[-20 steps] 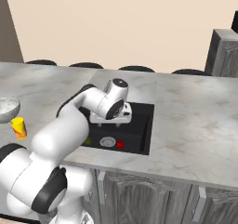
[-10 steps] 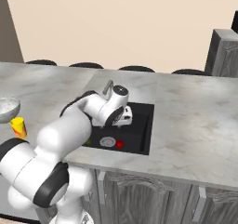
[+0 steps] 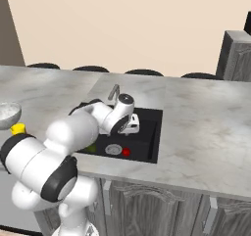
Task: Remove the lime and apple from the sink. Then move the bowl and cup from the counter to the sink for washing.
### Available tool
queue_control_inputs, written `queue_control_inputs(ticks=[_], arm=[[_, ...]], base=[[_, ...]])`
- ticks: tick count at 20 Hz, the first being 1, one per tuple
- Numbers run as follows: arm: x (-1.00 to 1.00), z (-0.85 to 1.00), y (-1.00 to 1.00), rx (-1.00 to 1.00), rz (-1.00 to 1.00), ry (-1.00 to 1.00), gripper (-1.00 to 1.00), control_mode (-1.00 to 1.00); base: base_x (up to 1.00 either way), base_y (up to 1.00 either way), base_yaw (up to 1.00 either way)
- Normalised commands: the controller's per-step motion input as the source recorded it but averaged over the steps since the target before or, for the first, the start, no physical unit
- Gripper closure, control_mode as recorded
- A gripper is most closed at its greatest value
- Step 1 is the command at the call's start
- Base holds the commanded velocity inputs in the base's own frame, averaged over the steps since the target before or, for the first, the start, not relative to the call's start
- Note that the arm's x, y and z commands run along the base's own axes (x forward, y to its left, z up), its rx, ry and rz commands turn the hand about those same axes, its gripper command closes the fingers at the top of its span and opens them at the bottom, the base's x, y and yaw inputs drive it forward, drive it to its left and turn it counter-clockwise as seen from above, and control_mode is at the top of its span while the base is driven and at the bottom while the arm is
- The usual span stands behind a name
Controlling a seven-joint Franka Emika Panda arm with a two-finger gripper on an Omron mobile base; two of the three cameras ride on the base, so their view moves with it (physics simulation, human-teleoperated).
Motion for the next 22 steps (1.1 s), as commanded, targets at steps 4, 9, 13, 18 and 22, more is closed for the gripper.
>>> queue_control_inputs(ticks=[4,9,13,18,22], arm=[[0.22,-0.18,0.00,-0.02,-0.04,0.00,-1.00,-1.00],[0.19,-0.18,0.00,-0.01,-0.03,0.00,-1.00,-1.00],[0.14,-0.20,-0.02,0.00,-0.01,0.00,-1.00,-1.00],[0.12,-0.21,-0.02,-0.03,-0.04,0.00,-1.00,-1.00],[0.13,-0.22,0.00,-0.03,-0.05,0.00,-1.00,-1.00]], base=[[0.00,0.00,0.00],[0.00,0.00,0.00],[0.00,0.00,0.00],[0.00,0.00,0.00],[0.00,0.00,0.00]])
